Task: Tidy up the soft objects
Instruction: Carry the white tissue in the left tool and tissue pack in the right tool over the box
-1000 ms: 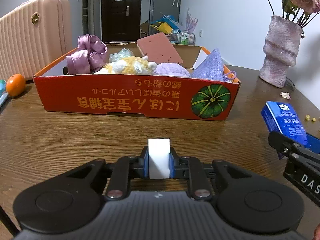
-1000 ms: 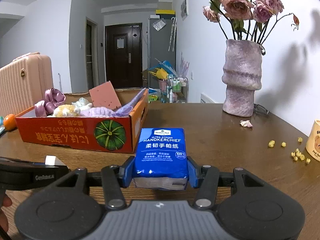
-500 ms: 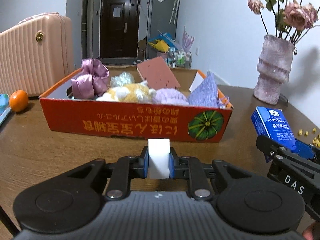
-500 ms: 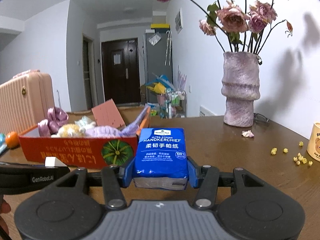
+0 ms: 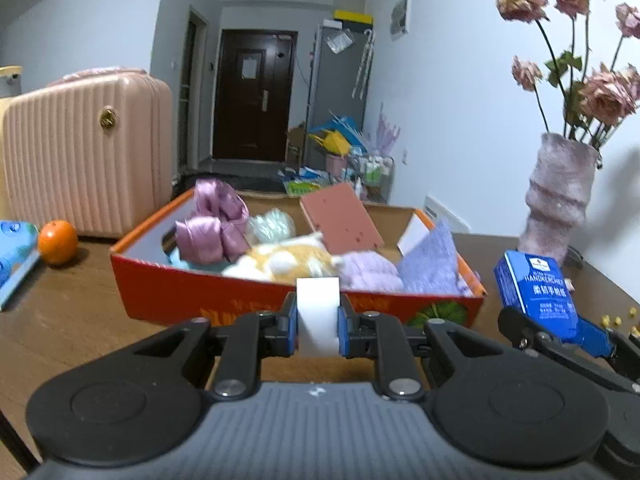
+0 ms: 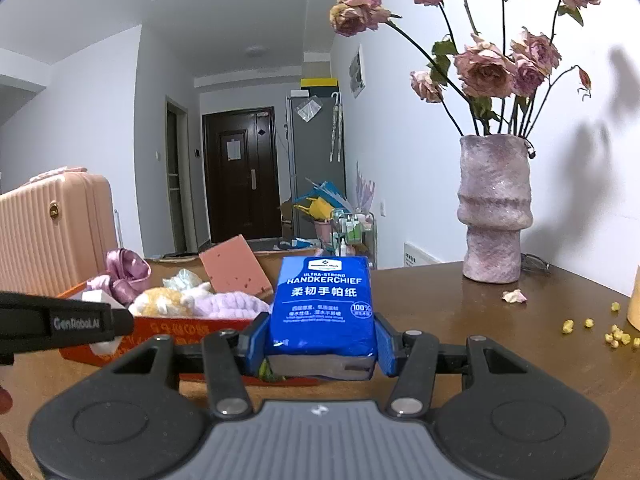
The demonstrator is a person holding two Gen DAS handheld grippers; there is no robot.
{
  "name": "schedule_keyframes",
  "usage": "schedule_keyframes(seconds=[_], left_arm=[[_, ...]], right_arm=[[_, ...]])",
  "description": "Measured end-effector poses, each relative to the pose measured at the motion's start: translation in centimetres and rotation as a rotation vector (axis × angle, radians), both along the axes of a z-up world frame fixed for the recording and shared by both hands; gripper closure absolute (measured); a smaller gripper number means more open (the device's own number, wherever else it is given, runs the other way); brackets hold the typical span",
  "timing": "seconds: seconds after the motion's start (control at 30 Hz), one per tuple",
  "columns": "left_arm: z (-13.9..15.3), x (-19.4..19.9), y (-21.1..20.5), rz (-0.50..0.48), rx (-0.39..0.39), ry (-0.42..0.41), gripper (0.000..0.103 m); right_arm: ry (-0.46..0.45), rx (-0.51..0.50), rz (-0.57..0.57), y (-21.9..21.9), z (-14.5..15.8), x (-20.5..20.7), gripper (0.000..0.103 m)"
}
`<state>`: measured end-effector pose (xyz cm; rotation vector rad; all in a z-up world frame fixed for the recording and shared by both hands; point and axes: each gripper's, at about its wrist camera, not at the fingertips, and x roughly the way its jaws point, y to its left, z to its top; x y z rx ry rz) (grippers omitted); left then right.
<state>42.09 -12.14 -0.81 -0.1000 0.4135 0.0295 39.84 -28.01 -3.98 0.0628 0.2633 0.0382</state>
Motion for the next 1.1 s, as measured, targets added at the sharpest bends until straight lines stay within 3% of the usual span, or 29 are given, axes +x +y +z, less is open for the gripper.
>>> schedule_keyframes(seconds=[1.1], left_arm=[[1.0, 7.7, 5.3, 0.076, 0.046, -0.122, 0.083]], right_arm=[[-0.061, -0.032, 0.047, 6.5, 0.0, 8.4, 0.051]])
